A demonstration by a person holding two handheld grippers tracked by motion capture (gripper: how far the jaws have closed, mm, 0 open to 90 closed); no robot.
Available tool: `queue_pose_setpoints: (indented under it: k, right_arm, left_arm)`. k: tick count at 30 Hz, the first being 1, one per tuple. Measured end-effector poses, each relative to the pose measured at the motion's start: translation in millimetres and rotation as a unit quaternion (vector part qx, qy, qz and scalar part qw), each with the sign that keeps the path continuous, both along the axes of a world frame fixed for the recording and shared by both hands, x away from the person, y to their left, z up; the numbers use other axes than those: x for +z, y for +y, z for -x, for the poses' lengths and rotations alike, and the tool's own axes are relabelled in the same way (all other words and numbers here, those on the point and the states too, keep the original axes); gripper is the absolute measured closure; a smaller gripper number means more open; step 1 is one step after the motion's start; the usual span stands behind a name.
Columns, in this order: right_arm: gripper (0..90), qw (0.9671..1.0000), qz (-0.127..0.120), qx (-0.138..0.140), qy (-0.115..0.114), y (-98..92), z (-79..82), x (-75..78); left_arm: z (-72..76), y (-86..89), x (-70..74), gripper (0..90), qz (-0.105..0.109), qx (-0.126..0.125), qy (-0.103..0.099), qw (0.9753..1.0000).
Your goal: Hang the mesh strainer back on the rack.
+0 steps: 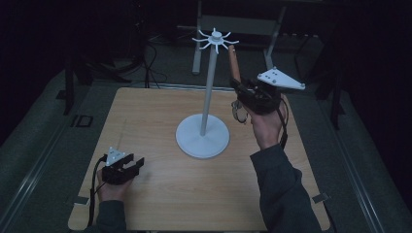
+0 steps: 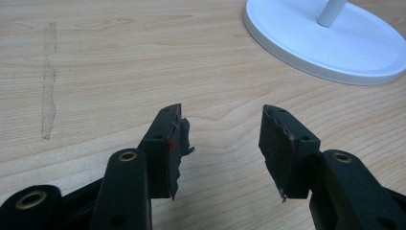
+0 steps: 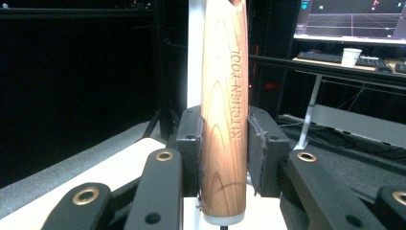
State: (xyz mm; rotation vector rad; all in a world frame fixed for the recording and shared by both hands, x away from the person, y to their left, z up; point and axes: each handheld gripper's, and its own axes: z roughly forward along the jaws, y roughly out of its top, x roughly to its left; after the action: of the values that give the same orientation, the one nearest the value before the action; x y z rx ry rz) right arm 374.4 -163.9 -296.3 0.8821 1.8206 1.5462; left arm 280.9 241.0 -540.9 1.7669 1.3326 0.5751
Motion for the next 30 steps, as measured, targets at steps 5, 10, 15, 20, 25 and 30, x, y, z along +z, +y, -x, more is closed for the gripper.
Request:
queue_pose_setpoints:
  k: [5,10,15,20,25,30]
  right_arm:
    - [69.3,1.0,0.002,0.001,0.001,1.7,-2.2,0.1]
    - [69.3,1.0,0.003,0.003,0.002,2.8,-3.8,-0.2]
    - [69.2,1.0,0.006,0.006,0.003,3.5,-6.6,-0.6]
    - [68.6,0.9999,0.003,0.008,0.007,3.7,-7.5,-3.1]
    - [61.3,0.9999,0.001,0.012,0.009,3.7,-7.4,-4.3]
    - [49.3,1.0,-0.008,0.003,0.005,1.1,-4.8,-3.7]
  left_arm:
    - [-0.1,0.1,0.0,50.6,0.0,0.0,0.0,1.0]
    - [-0.2,0.1,0.0,50.6,0.0,0.0,0.0,1.0]
    - [-0.1,0.1,0.0,50.6,0.0,0.0,0.0,1.0]
    - [0.0,0.4,0.1,50.6,0.001,0.001,0.0,1.0]
    - [0.0,0.5,0.2,50.5,0.002,0.002,-0.001,1.0]
    - [0.1,0.3,0.2,50.5,0.003,0.002,-0.001,1.0]
